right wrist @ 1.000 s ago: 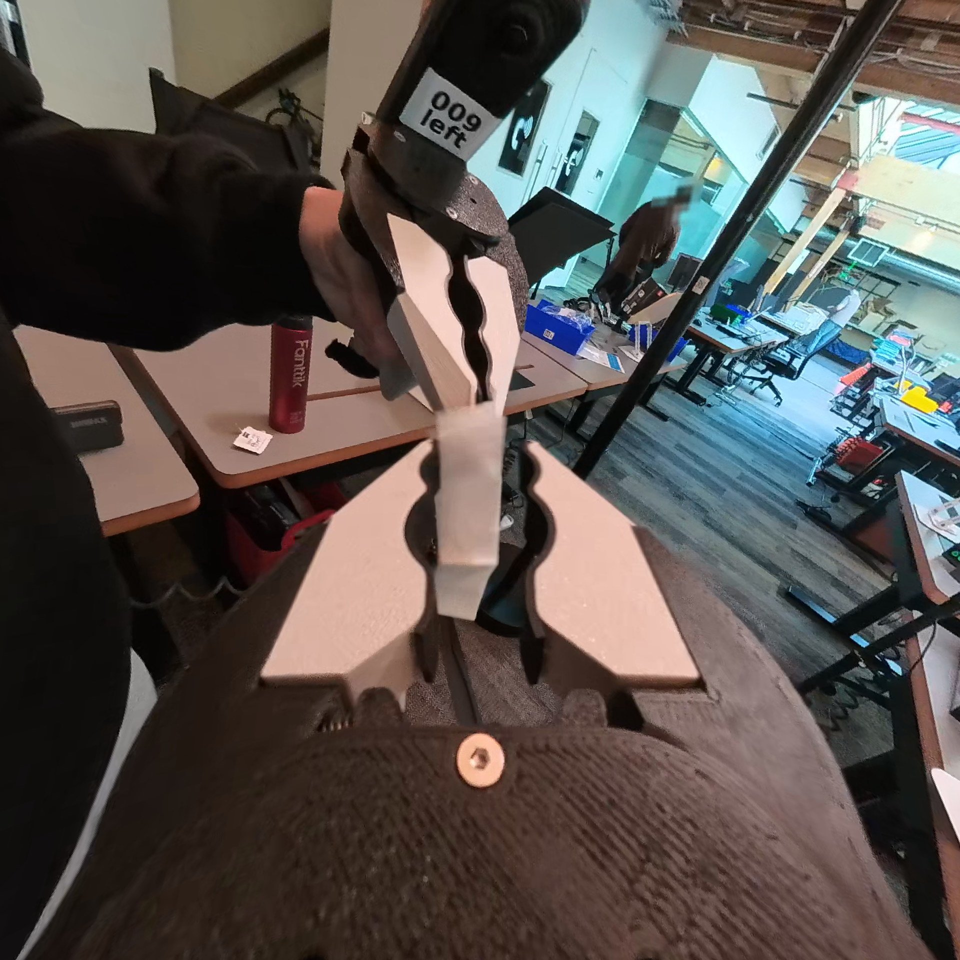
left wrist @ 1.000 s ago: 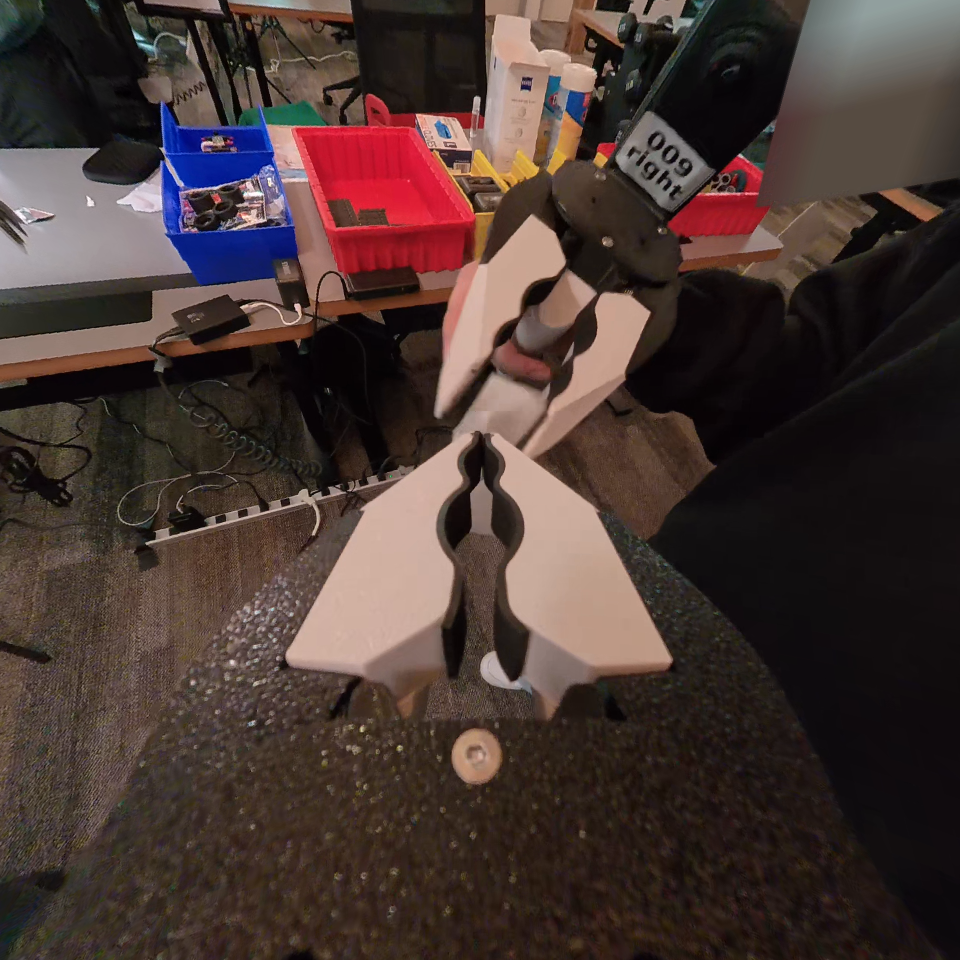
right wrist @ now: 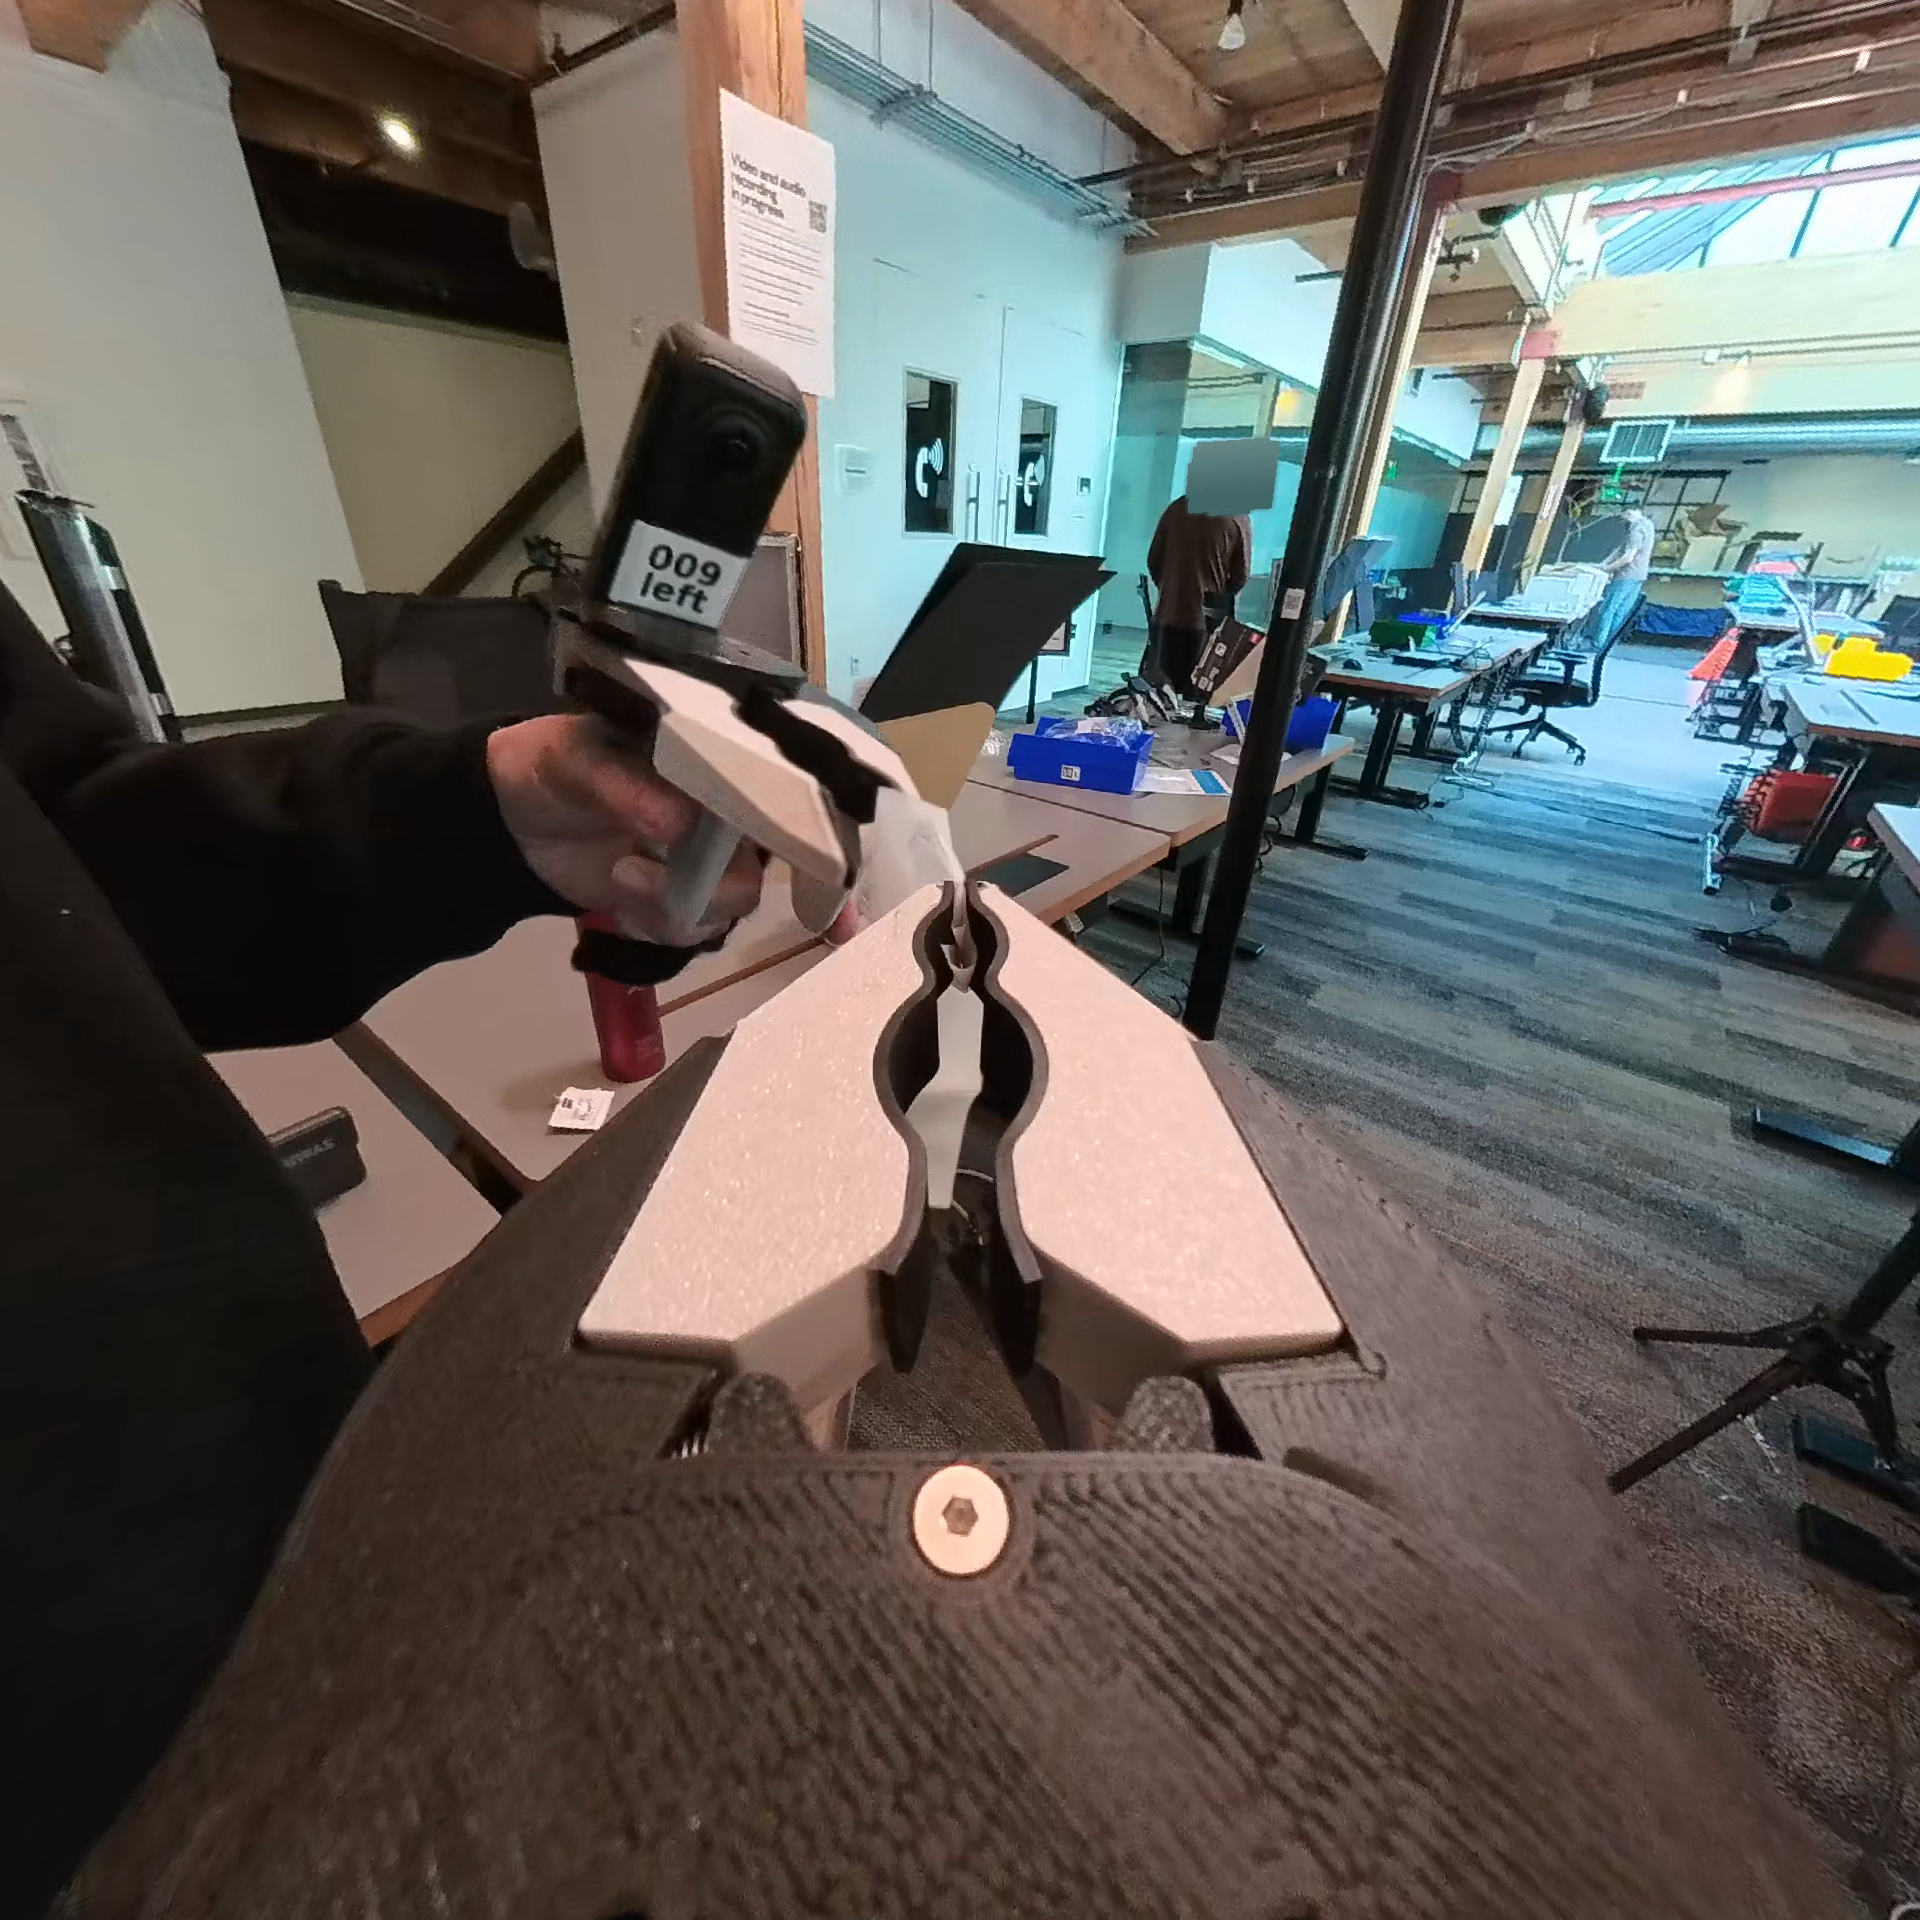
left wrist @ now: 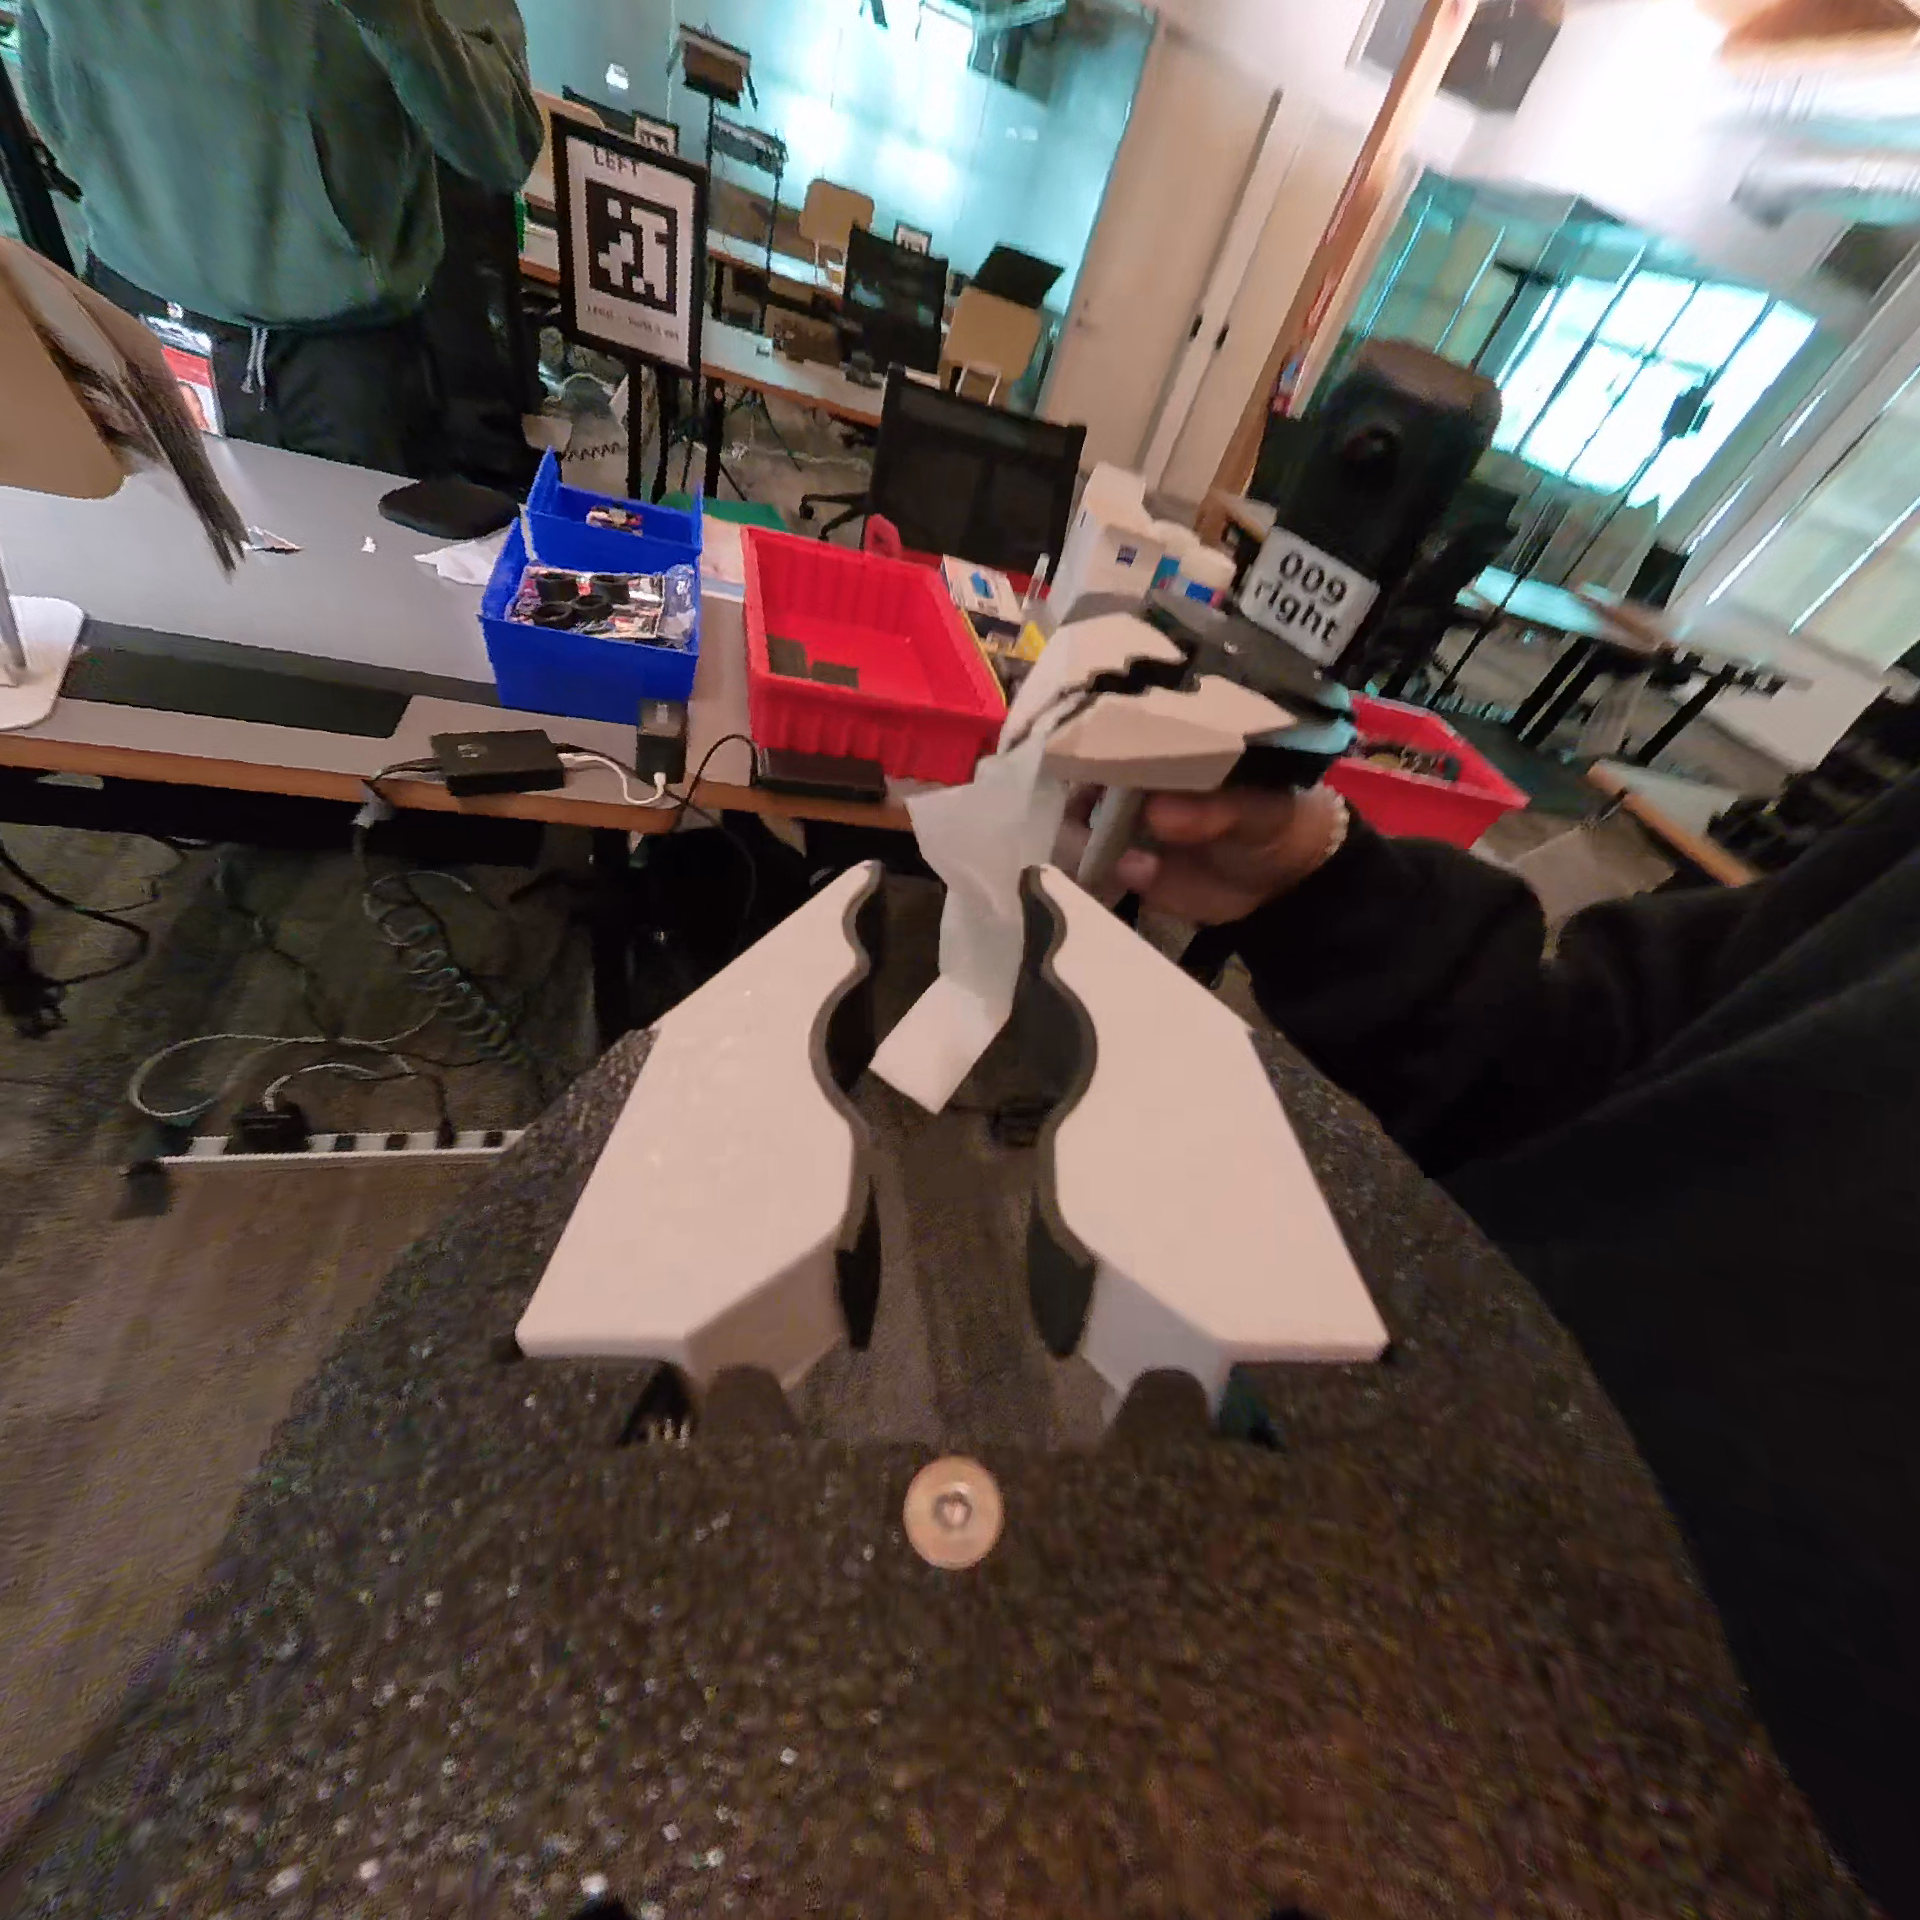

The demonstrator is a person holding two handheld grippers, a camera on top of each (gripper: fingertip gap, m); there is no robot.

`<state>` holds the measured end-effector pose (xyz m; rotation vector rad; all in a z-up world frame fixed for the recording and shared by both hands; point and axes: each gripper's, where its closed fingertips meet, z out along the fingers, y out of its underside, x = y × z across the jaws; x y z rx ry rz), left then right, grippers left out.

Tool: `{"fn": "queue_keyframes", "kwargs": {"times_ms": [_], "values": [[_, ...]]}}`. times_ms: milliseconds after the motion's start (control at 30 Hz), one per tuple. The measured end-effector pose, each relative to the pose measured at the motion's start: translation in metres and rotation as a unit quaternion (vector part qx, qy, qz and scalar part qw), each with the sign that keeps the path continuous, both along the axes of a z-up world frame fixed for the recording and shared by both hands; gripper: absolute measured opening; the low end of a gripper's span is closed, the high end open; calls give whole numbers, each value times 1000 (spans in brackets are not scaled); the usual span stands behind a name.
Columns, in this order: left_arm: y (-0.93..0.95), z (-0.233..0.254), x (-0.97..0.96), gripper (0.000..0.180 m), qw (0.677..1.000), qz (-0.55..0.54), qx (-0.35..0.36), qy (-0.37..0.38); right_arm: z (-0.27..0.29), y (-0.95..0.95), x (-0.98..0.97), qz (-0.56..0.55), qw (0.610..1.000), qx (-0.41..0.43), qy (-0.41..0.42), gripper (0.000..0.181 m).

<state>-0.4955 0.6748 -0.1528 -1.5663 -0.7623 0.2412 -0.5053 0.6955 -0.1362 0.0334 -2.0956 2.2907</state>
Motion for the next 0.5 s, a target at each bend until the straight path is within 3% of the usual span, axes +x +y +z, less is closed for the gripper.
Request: {"fn": "queue_keyframes", "kwargs": {"times_ms": [33, 133, 267, 500], "values": [[-1, 2, -1, 23, 1000, 6, 15, -6, 0, 0, 1, -1, 1000, 0, 0, 0], [-2, -1, -4, 11, 999, 19, 41, -30, 1, -1, 4, 0, 1000, -2, 1, 0], [1, -15, -5, 1, 999, 29, 16, -40, 2, -1, 6, 1, 1000, -1, -1, 0], [-3, -32, 18, 0, 990, -57, -115, -58, -36, 12, -5, -8, 993, 118, 14, 0]]}}
